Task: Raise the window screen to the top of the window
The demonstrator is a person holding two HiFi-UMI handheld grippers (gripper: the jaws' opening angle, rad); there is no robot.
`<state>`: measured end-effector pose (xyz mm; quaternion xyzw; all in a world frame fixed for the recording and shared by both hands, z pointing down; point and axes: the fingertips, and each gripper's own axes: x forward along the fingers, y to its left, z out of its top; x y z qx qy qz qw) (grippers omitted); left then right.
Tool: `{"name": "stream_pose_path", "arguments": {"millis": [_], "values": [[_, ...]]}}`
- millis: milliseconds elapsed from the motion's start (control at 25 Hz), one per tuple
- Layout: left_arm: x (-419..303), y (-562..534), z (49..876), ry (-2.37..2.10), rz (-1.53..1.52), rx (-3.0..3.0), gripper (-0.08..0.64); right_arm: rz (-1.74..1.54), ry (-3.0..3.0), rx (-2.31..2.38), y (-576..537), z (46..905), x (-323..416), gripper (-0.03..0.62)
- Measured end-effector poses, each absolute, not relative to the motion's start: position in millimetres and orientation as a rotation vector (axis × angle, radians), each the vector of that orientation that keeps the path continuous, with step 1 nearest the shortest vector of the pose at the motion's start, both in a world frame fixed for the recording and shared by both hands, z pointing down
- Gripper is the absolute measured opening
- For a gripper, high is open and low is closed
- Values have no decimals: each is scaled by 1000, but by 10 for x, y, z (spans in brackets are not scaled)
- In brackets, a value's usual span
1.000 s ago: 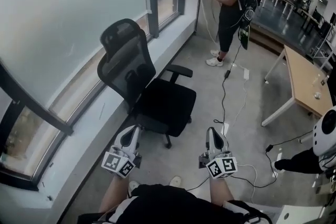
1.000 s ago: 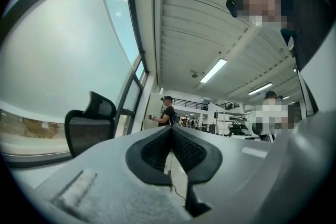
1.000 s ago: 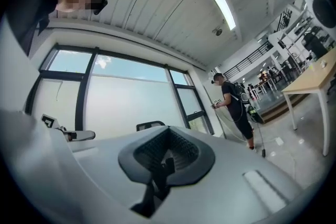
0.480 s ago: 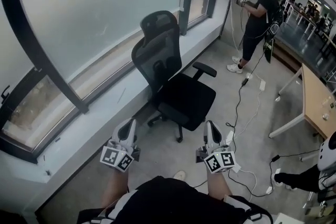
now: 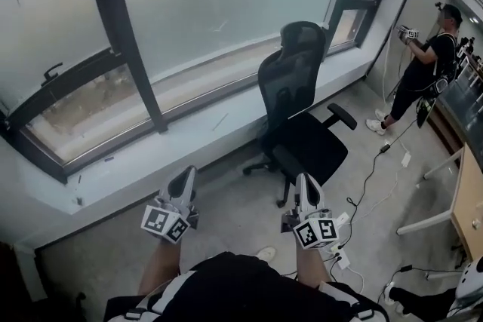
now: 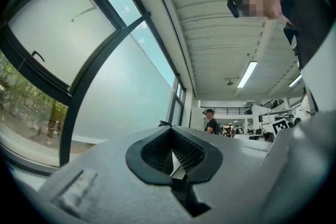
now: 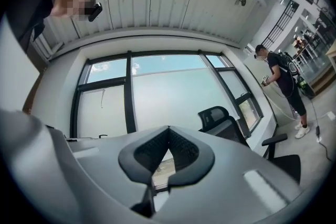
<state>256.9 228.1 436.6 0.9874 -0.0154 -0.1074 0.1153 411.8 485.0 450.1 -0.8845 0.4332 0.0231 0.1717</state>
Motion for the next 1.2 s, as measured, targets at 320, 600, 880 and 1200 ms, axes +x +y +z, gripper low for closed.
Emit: {"name": "stream_pose_path", "arguments": {"millis": [320,600,880,1200], "values": [[1641,1767,4391,-284,-339,2892,3,18,1425,-2418,4056,4507,3582,3],[759,1449,4445,-546,-356,2873,3,-40,1625,-2275,3354,4535,3052,3],[-119,1263,4495,-899,-383,2808,3,-88,1862,-2084,2644,4523,2598,3],[-636,1287,4545,-1223,-408,2735,3,-153,2085,-1854,2043,4590,2302,3]]}}
